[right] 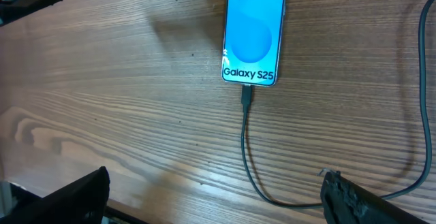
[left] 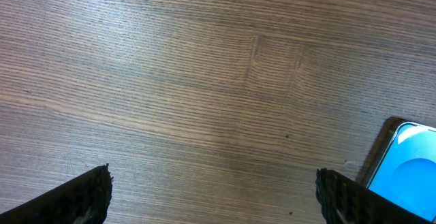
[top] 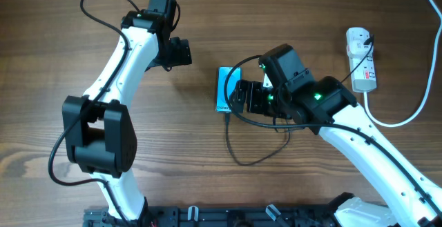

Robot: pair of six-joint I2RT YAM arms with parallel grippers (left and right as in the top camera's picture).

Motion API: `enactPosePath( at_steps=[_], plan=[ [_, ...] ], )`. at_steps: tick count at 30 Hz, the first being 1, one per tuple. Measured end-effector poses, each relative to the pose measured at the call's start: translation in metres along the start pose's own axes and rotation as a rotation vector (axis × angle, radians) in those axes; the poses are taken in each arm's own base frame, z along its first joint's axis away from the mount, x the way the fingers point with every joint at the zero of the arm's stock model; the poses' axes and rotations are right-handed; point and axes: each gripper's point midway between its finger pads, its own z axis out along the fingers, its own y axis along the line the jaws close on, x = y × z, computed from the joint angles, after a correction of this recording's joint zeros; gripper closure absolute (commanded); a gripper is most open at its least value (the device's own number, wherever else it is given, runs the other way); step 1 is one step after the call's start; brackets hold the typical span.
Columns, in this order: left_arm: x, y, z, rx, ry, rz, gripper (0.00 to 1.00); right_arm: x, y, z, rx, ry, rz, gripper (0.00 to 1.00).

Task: Plug charger to phone and switch on socket
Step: 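Release the plug and move the right gripper toward the power strip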

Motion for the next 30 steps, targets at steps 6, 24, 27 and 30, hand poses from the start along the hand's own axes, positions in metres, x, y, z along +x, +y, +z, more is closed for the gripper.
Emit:
enactPosePath(
  at_steps=[6, 24, 27, 30],
  plan=[
    [0.0, 0.0, 0.0, 0.0, 0.0, 0.0, 0.0, -0.012, -0.024, -0.005, 0.074, -0.031, 0.05, 0.0],
    [0.0, 0.0, 0.0, 0.0, 0.0, -0.004, 0.0, -0.119, -0.284, -0.162, 0.696, -0.582, 0.608, 0.0],
    [0.0, 0.0, 0.0, 0.0, 0.0, -0.004, 0.0, -0.123, -0.311, -0.166, 0.73, -0.612, 0.656, 0.0],
    [0.0, 0.0, 0.0, 0.0, 0.0, -0.006, 0.0, -0.128, -0.346, -0.149, 0.705, -0.549, 0.671, 0.01]
  ],
)
